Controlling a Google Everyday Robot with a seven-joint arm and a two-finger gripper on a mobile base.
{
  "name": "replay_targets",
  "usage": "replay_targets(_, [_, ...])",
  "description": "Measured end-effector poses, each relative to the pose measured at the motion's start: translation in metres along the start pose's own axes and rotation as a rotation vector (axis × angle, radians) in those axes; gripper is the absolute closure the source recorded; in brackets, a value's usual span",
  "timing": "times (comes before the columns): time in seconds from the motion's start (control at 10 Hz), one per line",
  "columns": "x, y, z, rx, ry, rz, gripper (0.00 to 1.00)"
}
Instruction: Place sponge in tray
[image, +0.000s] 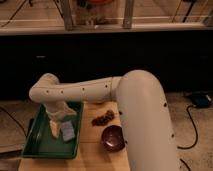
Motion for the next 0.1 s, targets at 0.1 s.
replay_targets(0.1, [0.0000,0.0000,0.0000,0.000,0.000,0.000,0.20])
